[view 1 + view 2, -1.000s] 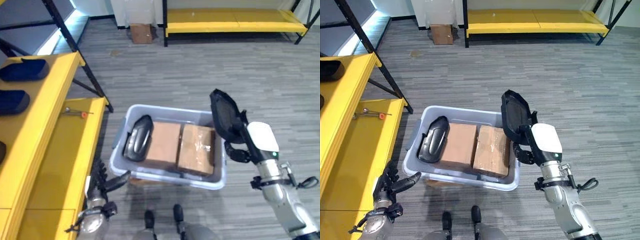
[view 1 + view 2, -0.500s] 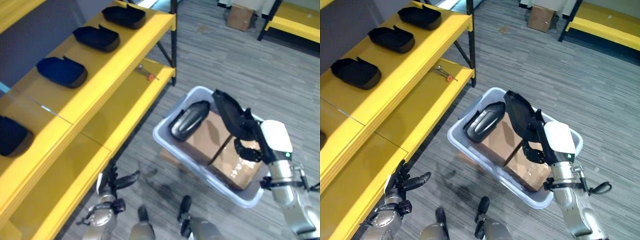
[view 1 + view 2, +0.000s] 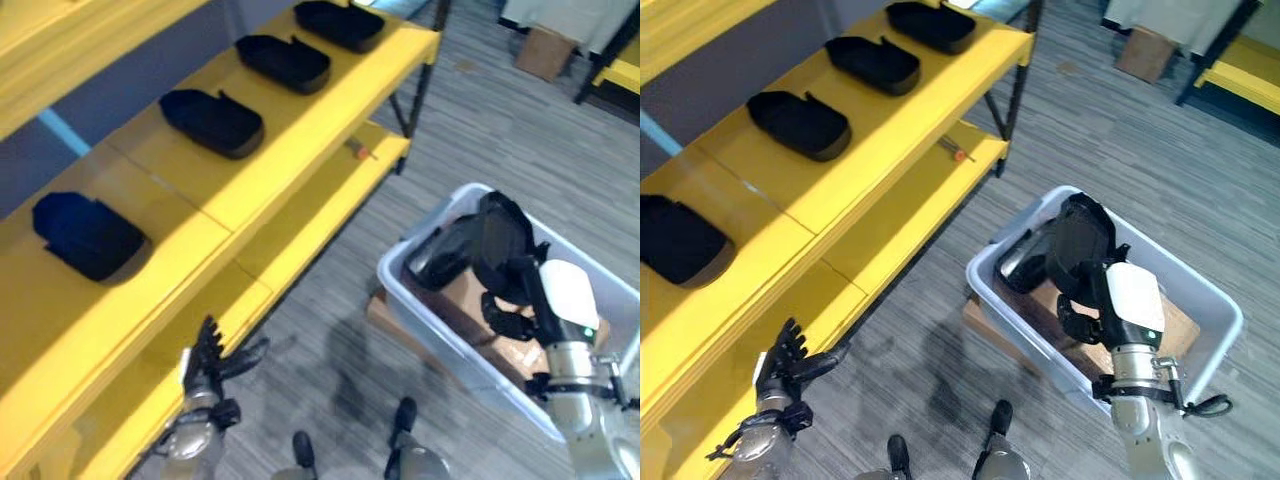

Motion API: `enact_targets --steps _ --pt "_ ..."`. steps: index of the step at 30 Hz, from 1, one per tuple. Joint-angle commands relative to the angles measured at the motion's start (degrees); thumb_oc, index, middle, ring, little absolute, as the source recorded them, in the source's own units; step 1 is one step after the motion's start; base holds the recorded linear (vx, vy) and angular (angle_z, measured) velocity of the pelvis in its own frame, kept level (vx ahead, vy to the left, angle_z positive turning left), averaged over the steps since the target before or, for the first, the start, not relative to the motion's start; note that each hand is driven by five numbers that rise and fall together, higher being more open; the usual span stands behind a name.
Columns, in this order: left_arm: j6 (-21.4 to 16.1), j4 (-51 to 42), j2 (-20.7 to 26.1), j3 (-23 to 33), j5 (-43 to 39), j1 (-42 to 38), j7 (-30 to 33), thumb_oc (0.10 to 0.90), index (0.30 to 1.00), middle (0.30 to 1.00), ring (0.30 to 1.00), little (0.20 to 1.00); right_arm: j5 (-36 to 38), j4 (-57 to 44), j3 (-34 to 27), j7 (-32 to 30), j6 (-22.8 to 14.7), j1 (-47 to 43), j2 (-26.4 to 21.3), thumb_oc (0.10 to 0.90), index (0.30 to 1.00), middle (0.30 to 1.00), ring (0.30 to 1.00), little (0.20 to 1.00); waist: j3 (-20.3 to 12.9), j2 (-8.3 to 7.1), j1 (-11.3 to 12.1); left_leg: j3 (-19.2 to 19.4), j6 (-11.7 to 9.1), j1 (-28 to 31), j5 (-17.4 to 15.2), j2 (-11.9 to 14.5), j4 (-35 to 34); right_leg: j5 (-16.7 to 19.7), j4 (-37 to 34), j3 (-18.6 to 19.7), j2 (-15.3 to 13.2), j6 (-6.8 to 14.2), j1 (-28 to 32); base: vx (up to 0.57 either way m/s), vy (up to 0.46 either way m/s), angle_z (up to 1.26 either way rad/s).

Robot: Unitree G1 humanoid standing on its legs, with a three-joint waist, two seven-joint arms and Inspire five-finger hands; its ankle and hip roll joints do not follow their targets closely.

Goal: Move parts from the plastic box to the shelf.

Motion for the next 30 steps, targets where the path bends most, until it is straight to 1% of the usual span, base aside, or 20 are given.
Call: enact_targets --steps 1,2,3,7,9,11,12,13,14,15,17,19,20,21,22,23,24,25,27,30 --pt "-4.7 -4.5 3.2 1.1 2.8 0.3 1.1 0.9 1.0 1.0 1.0 1.0 0.1 -3.0 -2.4 -3.8 -4.0 -8.1 -2.7 0.4 0.3 0.3 0.3 0.3 -6.0 0.01 1.0 -0.8 0.7 3.2 5.1 -0.2 -9.5 -8.0 2.0 1.0 0.8 9.2 1.5 -0.08 0.181 0.3" --pt "-5.1 -4.8 3.4 2.1 2.6 0.3 1.7 0.9 1.0 1.0 1.0 1.0 -0.2 -3.0 -1.3 -3.5 -3.9 -10.0 -2.9 0.4 0.3 0.3 0.3 0.3 -5.5 -0.62 1.8 -0.7 1.7 1.5 5.1 -1.8 -8.0 -6.1 1.3 0.3 -0.5 9.4 0.9 -0.08 0.18 0.11" --pt "-5.1 -4.8 3.4 2.2 2.6 0.3 1.7 0.9 1.0 1.0 1.0 1.0 -0.2 -2.9 -1.2 -3.5 -3.9 -10.2 -2.9 0.4 0.3 0.3 0.3 0.3 -5.6 -0.72 1.7 -0.7 1.8 1.2 5.1 -1.9 -7.9 -6.0 1.3 0.3 -0.6 9.4 0.7 -0.1 0.189 0.03" --pt "-5.6 -5.3 3.9 3.0 2.6 -0.1 2.7 0.9 1.0 1.0 1.0 1.0 -0.8 -1.8 1.8 -3.2 -3.5 -14.9 -2.7 0.4 0.3 0.3 0.3 0.3 -5.1 -1.34 3.1 -1.8 3.3 -0.4 4.3 -4.4 -6.6 -3.7 1.3 1.8 -2.2 10.6 -0.7 -0.04 0.183 0.11" --pt "-5.7 -5.6 4.1 3.3 2.8 0.0 3.1 0.9 1.0 1.0 1.0 1.0 -2.0 -1.2 2.4 -3.0 -2.9 -15.7 -2.5 0.4 0.3 0.3 0.3 0.3 -5.1 -1.36 3.4 -2.1 4.2 0.2 4.3 -5.3 -7.5 -3.3 2.3 2.3 -3.0 11.1 -1.0 0.0 0.198 -0.03" --pt "-5.7 -6.3 4.4 3.6 3.2 -0.3 3.5 0.9 1.0 1.0 1.0 1.0 -2.6 -1.1 2.8 -2.8 -2.6 -16.1 -1.8 0.4 0.3 0.3 0.3 0.3 -4.9 -1.11 3.5 -2.4 5.1 0.9 4.0 -6.0 -7.9 -3.6 5.6 3.2 -3.9 11.1 -1.4 0.02 0.217 0.1" --pt "-5.8 -6.5 4.9 3.5 3.5 -0.7 3.8 0.9 1.0 1.0 1.0 1.0 -3.1 -1.4 3.0 -2.9 -2.6 -16.1 -1.5 0.4 0.3 0.3 0.3 0.3 -4.4 -0.76 2.8 -3.2 5.7 1.7 3.9 -6.4 -8.4 -3.7 8.8 6.5 -3.4 10.7 -2.5 0.03 0.193 0.08" --pt "-5.9 -6.1 5.6 3.2 3.4 -1.4 4.2 0.9 1.0 1.0 1.0 1.0 -3.3 -1.5 3.3 -2.9 -2.7 -16.6 -1.6 0.4 0.3 0.3 0.3 0.3 -3.9 -0.25 1.8 -4.5 6.2 2.0 4.2 -6.5 -8.4 -4.4 10.9 11.9 -1.1 9.8 -4.1 0.01 0.122 0.05" --pt "-5.9 -6.1 5.6 3.2 3.4 -1.5 4.3 0.9 1.0 1.0 1.0 1.0 -3.3 -1.5 3.3 -3.0 -2.7 -16.8 -1.6 0.4 0.3 0.3 0.3 0.3 -3.8 -0.3 1.9 -4.3 6.2 1.8 4.4 -6.5 -8.4 -4.3 11.2 12.2 -1.0 9.7 -4.5 0.0 0.062 0.09" --pt "-6.1 -5.7 6.0 3.2 3.2 -1.9 4.4 0.9 1.0 1.0 1.0 1.0 -3.1 -1.6 3.3 -3.0 -2.8 -16.9 -1.7 0.4 0.3 0.3 0.3 0.3 -3.6 0.09 1.4 -4.9 6.3 2.0 4.7 -6.4 -8.5 -6.5 12.9 15.7 1.8 9.1 -5.7 0.03 0.052 0.3" --pt "-5.9 -5.4 6.4 2.2 3.3 -2.3 3.7 0.9 1.0 1.0 1.0 1.0 -2.3 -1.8 3.2 -2.7 -3.2 -16.0 -1.7 0.4 0.3 0.3 0.3 0.3 -3.4 0.62 0.0 -6.4 6.6 2.5 4.9 -6.2 -8.3 -12.6 17.5 21.9 8.5 7.6 -6.4 0.08 0.037 0.26" --pt "-5.4 -4.5 6.8 1.3 3.5 -2.5 2.7 0.9 1.0 1.0 1.0 1.0 -1.5 -2.1 2.6 -2.2 -3.9 -14.4 -1.8 0.4 0.3 0.3 0.3 0.3 -3.5 0.38 -1.2 -8.2 6.7 2.8 5.2 -6.5 -8.4 -16.8 21.0 27.0 14.9 5.6 -6.1 0.11 -0.051 0.46" --pt "-4.9 -4.3 6.3 0.5 4.2 -2.3 1.9 0.9 1.0 1.0 1.0 1.0 -1.1 -3.0 1.5 -2.4 -4.7 -11.9 -1.5 0.4 0.3 0.3 0.3 0.3 -4.3 -0.11 -1.9 -10.1 6.5 2.8 5.6 -7.4 -8.8 -18.0 19.4 30.2 19.1 3.5 -4.8 0.09 -0.069 0.87" --pt "-4.9 -4.3 6.3 0.4 4.2 -2.3 1.9 0.9 1.0 1.0 1.0 1.0 -1.1 -3.1 1.4 -2.3 -4.8 -11.7 -1.5 0.4 0.3 0.3 0.3 0.3 -4.4 -0.07 -2.0 -10.2 6.5 2.9 5.6 -7.4 -8.9 -17.9 19.1 30.1 19.1 3.4 -4.6 0.07 -0.083 0.83" --pt "-4.9 -4.4 5.8 0.3 4.2 -2.2 1.7 0.9 1.0 1.0 1.0 1.0 -0.8 -3.8 0.9 -2.5 -5.2 -10.8 -1.6 0.4 0.3 0.3 0.3 0.3 -4.7 -0.2 -2.1 -11.1 6.3 2.9 5.9 -8.1 -9.2 -17.6 17.0 31.2 19.8 2.8 -3.8 0.03 -0.134 0.98" --pt "-5.1 -4.5 5.2 0.0 4.1 -2.0 1.7 0.9 1.0 1.0 1.0 1.0 -0.3 -4.5 0.1 -2.9 -5.6 -9.4 -1.6 0.4 0.3 0.3 0.3 0.3 -5.2 0.08 -2.1 -12.7 5.8 2.8 6.7 -8.2 -9.6 -16.7 14.7 32.5 20.2 2.6 -2.6 0.02 -0.21 0.8" --pt "-5.2 -4.6 5.0 0.0 4.0 -1.9 1.9 0.9 1.0 1.0 1.0 1.0 -0.2 -5.1 -0.2 -2.8 -5.9 -9.1 -1.9 0.4 0.3 0.3 0.3 0.3 -5.5 0.33 -2.3 -13.6 5.4 2.6 6.9 -7.7 -9.6 -16.3 13.4 33.0 20.9 2.4 -2.2 0.03 -0.334 0.68" --pt "-5.1 -4.2 4.5 0.1 3.4 -1.3 1.8 0.9 1.0 1.0 1.0 1.0 0.7 -5.8 -1.3 -2.7 -6.4 -7.7 -2.5 0.4 0.3 0.3 0.3 0.3 -5.9 0.19 -1.9 -14.0 5.2 2.3 6.7 -7.5 -8.6 -15.7 10.4 31.6 20.2 2.2 -0.8 0.02 -0.233 0.37" --pt "-5.0 -4.3 4.3 0.0 3.1 -1.3 1.9 0.9 1.0 1.0 1.0 1.0 0.9 -6.2 -1.8 -2.7 -6.6 -7.3 -2.9 0.4 0.3 0.3 0.3 0.3 -5.7 0.24 -1.8 -14.3 4.9 1.9 6.7 -7.4 -8.0 -15.5 9.5 30.8 19.9 2.1 -0.4 -0.01 -0.162 0.49" --pt "-4.7 -3.7 3.7 -1.1 2.2 -1.9 1.7 0.9 1.0 1.0 1.0 1.0 1.2 -6.2 -3.1 -3.0 -6.5 -6.8 -4.1 0.4 0.3 0.3 0.3 0.3 -4.9 0.96 -2.0 -15.7 4.2 0.2 7.1 -8.0 -6.1 -15.7 9.1 27.9 19.1 1.5 -0.4 -0.06 -0.113 0.4"
